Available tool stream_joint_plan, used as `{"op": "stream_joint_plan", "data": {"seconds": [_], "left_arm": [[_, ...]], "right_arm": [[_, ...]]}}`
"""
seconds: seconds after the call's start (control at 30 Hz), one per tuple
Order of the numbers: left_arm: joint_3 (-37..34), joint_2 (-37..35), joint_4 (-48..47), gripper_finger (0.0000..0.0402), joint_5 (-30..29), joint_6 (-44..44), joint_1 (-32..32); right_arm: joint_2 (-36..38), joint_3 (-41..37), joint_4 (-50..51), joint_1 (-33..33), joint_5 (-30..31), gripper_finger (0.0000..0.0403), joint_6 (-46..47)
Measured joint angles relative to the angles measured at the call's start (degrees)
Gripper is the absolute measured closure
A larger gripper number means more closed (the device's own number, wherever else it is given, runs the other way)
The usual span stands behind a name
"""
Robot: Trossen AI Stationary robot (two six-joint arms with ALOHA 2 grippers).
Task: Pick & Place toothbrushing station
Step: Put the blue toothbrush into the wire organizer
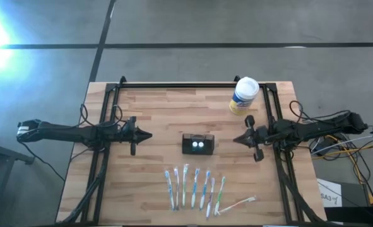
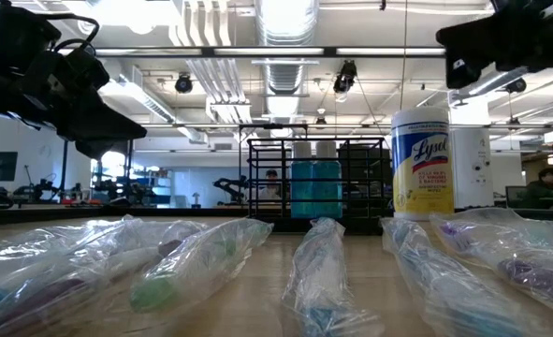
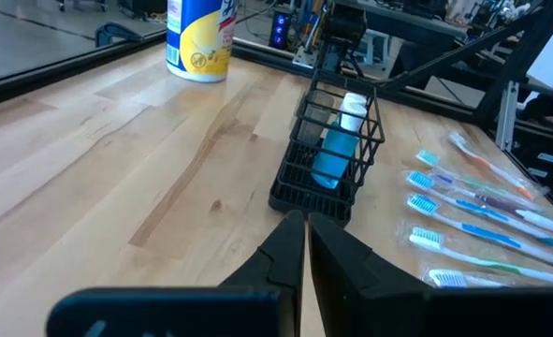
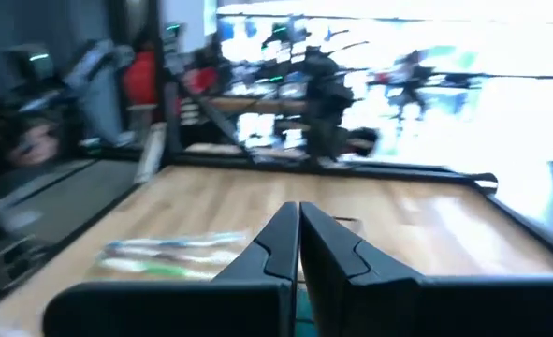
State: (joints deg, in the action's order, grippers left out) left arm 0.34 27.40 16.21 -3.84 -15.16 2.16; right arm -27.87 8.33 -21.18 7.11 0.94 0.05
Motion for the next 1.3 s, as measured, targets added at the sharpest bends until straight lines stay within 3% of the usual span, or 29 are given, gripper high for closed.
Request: {"op": "stream_joint_plan", "data": {"seconds": [0.07, 0.5, 0.73, 0.97, 1.17, 1.3], "left_arm": [[0.00, 0.02, -0.63, 0.0378, -0.24, -1.23, 0.01], [0.00, 0.02, -1.69, 0.0378, -3.32, -6.77, 0.00], [0.00, 0.02, -2.39, 0.0378, -3.80, -4.69, 0.01], [0.00, 0.33, -2.64, 0.0378, -12.91, -10.10, 0.00], [0.40, 1.19, -2.78, 0.0380, -12.48, -15.16, -0.29], [5.19, 3.90, -5.88, 0.0396, -12.04, -16.36, -1.55]], "right_arm": [[3.25, -1.38, 0.27, -0.02, 2.15, 0.0394, 0.18], [20.52, -7.84, 2.19, 0.00, 2.11, 0.0394, -2.17], [21.40, -7.84, 3.85, 0.00, 2.15, 0.0394, -5.59], [21.42, -7.82, 3.81, 0.00, 2.26, 0.0394, -12.37], [21.44, -7.82, 2.06, 0.00, 2.27, 0.0394, -12.43], [21.42, -7.82, 1.84, 0.00, 2.26, 0.0394, -11.98]]}}
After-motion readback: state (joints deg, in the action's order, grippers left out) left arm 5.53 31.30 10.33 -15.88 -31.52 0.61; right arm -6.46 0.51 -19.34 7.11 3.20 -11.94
